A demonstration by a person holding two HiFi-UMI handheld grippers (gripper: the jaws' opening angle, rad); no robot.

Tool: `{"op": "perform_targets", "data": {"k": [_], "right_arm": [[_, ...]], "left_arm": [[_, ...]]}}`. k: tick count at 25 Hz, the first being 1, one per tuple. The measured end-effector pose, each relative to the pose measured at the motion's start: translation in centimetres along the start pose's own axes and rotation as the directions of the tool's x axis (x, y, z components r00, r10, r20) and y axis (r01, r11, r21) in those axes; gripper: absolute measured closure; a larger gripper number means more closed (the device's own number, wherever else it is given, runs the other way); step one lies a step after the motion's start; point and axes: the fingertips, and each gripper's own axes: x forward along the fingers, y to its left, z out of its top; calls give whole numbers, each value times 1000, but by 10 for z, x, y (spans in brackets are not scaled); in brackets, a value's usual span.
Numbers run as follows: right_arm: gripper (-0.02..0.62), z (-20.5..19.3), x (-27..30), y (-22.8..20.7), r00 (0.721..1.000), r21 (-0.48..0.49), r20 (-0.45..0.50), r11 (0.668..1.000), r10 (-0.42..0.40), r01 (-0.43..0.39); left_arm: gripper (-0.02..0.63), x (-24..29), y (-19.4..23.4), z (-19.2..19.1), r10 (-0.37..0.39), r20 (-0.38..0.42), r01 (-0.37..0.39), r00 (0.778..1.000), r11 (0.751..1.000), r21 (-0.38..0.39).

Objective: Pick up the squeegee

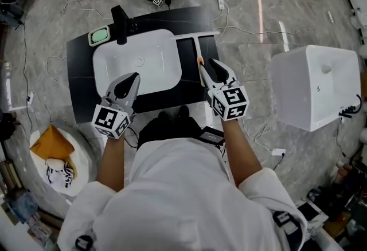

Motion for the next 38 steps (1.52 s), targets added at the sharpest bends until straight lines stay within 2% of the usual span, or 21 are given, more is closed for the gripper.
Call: {"op": "perform_targets", "data": {"k": [10, 16, 25, 38], "right_arm": [[472, -16, 68, -20, 989, 14, -120, 997, -80, 82], [472, -38, 93, -42, 974, 53, -193, 990, -119, 132], [472, -91, 128, -71, 938, 66, -326, 987, -115, 143], [473, -129, 157, -90, 883, 64, -457, 986, -107, 153]], "left_arm": [[592, 43, 41, -29, -111, -25, 110, 993, 993, -50], [592, 64, 43, -34, -159, -31, 157, 987, 986, -52], [592, 86, 43, -64, -166, -96, 160, 981, 985, -72], [592, 97, 42, -99, -159, -144, 141, 977, 981, -132]]}}
